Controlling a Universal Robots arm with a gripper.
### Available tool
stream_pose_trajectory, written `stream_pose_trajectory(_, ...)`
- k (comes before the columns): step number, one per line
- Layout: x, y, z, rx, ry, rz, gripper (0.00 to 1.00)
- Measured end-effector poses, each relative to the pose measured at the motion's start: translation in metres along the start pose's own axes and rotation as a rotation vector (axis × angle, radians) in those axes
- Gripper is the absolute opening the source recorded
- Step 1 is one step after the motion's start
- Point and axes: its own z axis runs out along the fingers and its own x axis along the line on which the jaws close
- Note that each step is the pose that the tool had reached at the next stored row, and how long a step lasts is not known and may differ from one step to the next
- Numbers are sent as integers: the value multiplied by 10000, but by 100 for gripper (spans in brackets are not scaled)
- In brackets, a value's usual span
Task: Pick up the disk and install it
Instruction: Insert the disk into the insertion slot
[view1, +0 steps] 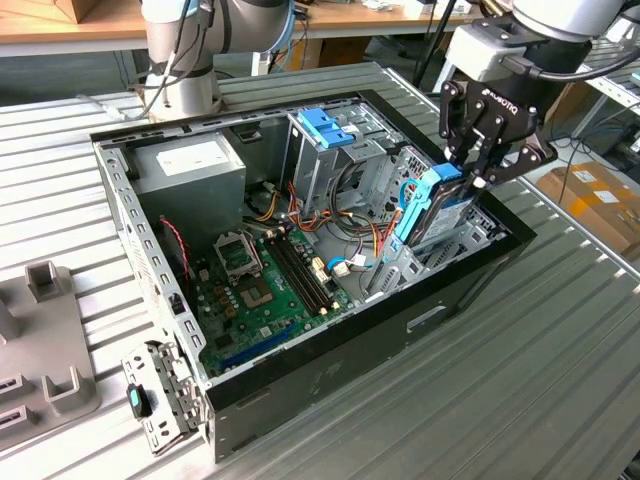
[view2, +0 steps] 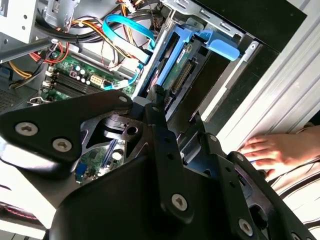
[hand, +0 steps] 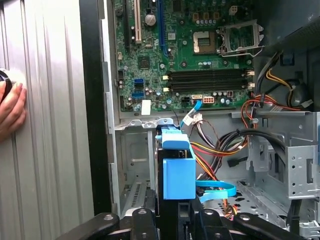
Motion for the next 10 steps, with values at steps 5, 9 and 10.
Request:
stream_pose_trajectory(5,-1,4,110,0,1,0,35)
stream_pose_trajectory(9,-1,7,194,0,0,0,35)
stream_pose_trajectory(10,-1,8,217,0,0,0,35)
